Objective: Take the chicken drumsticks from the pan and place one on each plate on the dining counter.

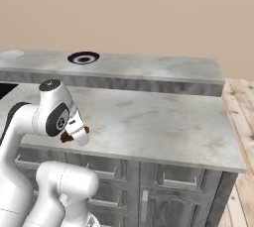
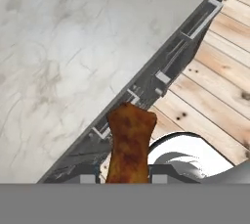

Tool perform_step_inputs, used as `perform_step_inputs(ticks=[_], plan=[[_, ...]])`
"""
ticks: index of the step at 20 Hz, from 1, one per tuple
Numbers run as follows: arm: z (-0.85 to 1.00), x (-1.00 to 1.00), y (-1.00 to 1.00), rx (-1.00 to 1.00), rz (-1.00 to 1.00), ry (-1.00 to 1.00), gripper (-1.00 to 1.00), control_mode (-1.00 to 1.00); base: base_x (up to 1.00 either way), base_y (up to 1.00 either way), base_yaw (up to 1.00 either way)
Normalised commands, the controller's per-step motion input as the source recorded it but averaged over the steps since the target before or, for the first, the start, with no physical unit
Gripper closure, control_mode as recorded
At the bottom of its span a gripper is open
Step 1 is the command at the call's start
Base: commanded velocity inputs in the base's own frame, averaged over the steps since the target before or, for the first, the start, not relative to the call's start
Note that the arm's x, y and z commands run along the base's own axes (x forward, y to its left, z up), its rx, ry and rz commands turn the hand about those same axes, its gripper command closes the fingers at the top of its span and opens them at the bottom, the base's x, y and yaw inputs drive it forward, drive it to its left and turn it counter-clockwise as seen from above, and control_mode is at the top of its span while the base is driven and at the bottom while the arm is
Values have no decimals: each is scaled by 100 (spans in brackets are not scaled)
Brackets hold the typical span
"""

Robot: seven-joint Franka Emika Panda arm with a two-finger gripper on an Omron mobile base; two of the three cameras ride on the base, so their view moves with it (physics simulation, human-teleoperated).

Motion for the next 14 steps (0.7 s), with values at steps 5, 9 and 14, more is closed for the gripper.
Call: perform_step_inputs(ticks=[5,9,14], plan=[[0,0,0,0,0,0,100,100,-19,-100,-7],[0,0,0,0,0,0,100,100,-15,-100,-8],[0,0,0,0,0,0,100,100,-16,-100,-10]])
